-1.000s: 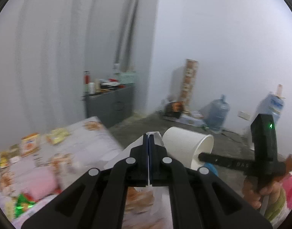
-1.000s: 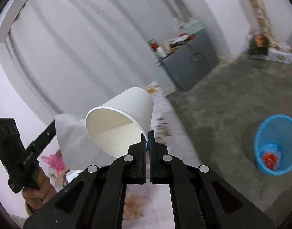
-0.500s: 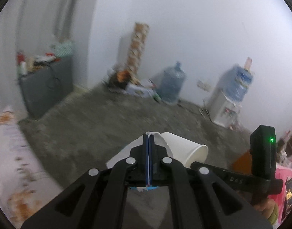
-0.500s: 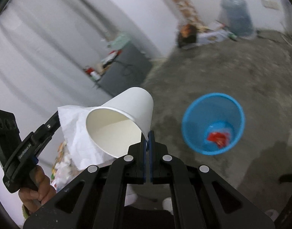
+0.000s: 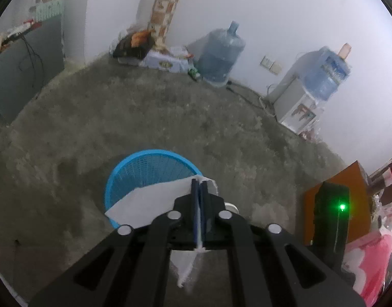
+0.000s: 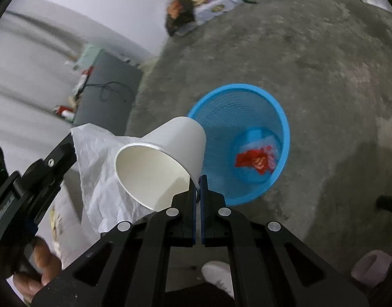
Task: Collect trash
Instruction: 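Drop the tissue and paper cup into the blue wastebasket with both grippers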
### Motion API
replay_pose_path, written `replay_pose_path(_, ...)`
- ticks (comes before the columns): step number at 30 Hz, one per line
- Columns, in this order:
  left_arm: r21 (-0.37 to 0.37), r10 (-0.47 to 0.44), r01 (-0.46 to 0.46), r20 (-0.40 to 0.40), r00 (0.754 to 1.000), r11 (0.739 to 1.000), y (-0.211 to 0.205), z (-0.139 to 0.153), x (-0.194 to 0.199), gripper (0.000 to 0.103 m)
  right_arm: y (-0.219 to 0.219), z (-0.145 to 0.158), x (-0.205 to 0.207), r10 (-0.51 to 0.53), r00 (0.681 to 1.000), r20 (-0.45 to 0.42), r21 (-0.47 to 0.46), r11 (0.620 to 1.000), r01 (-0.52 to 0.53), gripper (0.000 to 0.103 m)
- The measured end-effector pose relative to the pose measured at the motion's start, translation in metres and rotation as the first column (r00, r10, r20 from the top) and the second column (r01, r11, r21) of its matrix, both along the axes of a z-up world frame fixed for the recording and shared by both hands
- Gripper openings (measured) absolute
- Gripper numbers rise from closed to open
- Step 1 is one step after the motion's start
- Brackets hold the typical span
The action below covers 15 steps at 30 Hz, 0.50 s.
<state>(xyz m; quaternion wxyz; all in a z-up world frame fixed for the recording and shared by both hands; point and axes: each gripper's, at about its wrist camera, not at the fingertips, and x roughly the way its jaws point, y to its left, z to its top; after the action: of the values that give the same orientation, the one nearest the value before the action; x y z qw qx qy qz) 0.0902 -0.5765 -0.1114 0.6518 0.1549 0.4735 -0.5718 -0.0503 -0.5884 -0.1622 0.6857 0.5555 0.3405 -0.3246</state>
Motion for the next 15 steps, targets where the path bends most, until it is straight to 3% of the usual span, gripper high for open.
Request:
replay_pose_path(1,0.017,0.001,-0.001,-0.006,1.0,1.0,-0.007,-0.007,0.001,0.033,-0.007,-0.009,0.0,-0.022,1.0,-0.009,0.009,1.0,0.022,0.008)
replay_pose_path(3,0.029,0.037,-0.037,0.002,0.999,0.999,-0.015,-0.016,0.004,0.051,-0.016,-0.024,-0.001,-0.057,0.997,-0.044,0.017,0.998,0.058,0.033)
replay_pose_path(4,0.026,0.049,-0.049,0.008,0.999,0.998,-0.016,-0.019,0.007,0.055,-0.017,-0.027,-0.001,-0.062,0.996,-0.059,0.013,0.998,0.063,0.037)
replay_pose_path(7,0.036,0.101,-0.1,-0.001,0.995,0.994,-0.018,-0.024,0.013,0.058,-0.019,-0.038,-0.005,-0.079,0.988,-0.133,0.012,0.997,0.081,0.04)
replay_pose_path(9,0.031,0.126,-0.125,-0.033,0.991,0.992,-0.014,-0.021,0.015,0.06,-0.015,-0.037,-0.012,-0.095,0.987,-0.133,0.019,0.995,0.098,0.04)
replay_pose_path(15,-0.054,0.071,-0.071,-0.015,0.997,0.996,0.012,0.017,0.001,0.063,0.013,0.002,-0.028,-0.107,0.988,-0.11,-0.048,0.994,0.103,0.041)
